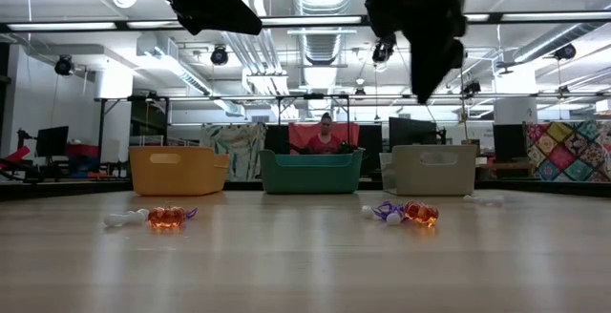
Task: Sort Halloween decoration
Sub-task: Put the white bone toy into the yellow bin
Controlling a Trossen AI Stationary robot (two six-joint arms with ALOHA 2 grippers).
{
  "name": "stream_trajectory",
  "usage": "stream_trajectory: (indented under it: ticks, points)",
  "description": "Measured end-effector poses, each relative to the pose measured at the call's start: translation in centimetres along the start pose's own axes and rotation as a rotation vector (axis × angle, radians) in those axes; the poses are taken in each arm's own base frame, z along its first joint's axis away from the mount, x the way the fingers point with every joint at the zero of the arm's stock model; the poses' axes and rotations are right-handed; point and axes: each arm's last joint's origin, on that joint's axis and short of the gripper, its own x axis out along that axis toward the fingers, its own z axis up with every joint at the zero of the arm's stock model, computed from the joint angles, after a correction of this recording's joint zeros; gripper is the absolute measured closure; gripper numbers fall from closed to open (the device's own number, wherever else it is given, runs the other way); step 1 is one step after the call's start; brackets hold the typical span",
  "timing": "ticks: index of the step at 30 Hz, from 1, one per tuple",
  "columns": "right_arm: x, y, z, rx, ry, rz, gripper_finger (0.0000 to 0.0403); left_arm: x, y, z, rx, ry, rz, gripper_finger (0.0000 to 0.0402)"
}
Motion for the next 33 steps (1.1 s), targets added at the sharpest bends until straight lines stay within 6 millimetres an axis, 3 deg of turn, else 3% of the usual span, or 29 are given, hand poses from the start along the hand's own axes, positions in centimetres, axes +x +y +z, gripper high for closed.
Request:
stream_trajectory:
  ticks: [7, 20, 33]
  points:
    - [2.4, 0.8, -2.9, 0.083, 0.099, -0.044, 0.0236, 0.0, 0.0, 0.0, -0.003, 0.000, 0.000, 0.0332]
    - [6.7, -1.9, -6.9, 0.235, 0.219, -0.219, 0.0236, 0.0, 0.0, 0.0, -0.004, 0.000, 0.000, 0.0332]
    - [8.0, -2.2, -6.8, 0.245, 0.111, -0.206, 0.0248, 0.0, 0.0, 0.0, -0.004, -0.001, 0.000, 0.0332]
